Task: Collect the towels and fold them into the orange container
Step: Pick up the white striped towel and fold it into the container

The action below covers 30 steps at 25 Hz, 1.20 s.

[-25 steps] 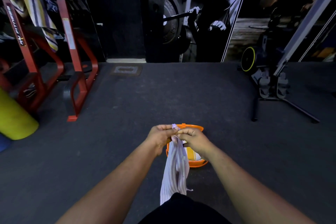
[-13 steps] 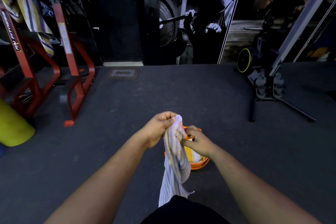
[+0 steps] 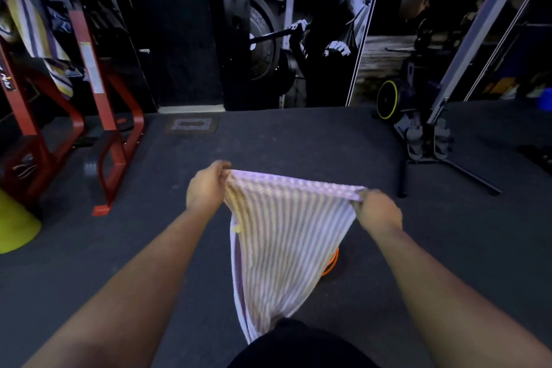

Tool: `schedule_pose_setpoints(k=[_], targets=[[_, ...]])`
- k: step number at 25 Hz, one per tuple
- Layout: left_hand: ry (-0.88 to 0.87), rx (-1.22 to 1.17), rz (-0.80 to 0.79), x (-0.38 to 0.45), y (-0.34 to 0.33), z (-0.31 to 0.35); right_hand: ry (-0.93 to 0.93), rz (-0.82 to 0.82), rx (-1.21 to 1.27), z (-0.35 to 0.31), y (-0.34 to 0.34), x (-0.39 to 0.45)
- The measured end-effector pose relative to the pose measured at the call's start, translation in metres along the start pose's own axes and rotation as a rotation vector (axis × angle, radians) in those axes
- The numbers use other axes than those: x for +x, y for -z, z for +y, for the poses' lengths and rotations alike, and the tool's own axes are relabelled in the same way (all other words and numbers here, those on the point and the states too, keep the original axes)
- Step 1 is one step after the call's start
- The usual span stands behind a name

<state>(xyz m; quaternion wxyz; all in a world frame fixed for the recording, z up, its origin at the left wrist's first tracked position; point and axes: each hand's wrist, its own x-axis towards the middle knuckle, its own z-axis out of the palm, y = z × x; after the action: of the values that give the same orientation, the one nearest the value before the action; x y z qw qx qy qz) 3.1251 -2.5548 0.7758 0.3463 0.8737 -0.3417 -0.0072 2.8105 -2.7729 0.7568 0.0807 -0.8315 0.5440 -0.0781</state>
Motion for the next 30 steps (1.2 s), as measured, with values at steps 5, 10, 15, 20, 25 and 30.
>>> schedule_pose_setpoints(k=[5, 10, 15, 20, 25, 30], targets=[[0.472, -1.058, 0.266, 0.031, -0.008, 0.055, 0.052, 0.093, 1.229, -0.028, 0.051, 0.026], [-0.138, -0.276, -0.160, 0.035, 0.004, 0.077, 0.209, 0.058, 0.851, -0.010, 0.077, 0.037], [-0.442, 0.287, -0.471, 0.030, -0.012, 0.037, 0.317, 0.038, 0.728, 0.013, 0.055, 0.025], [0.024, -0.363, -0.115, 0.044, -0.015, 0.012, 0.281, -0.205, 1.261, 0.004, 0.056, 0.003], [0.238, -0.370, 0.042, 0.039, -0.014, 0.015, 0.351, -0.336, 0.216, 0.001, 0.063, 0.014], [0.522, -0.959, -0.012, 0.030, -0.027, 0.054, 0.220, -0.206, 0.311, -0.013, 0.078, 0.011]])
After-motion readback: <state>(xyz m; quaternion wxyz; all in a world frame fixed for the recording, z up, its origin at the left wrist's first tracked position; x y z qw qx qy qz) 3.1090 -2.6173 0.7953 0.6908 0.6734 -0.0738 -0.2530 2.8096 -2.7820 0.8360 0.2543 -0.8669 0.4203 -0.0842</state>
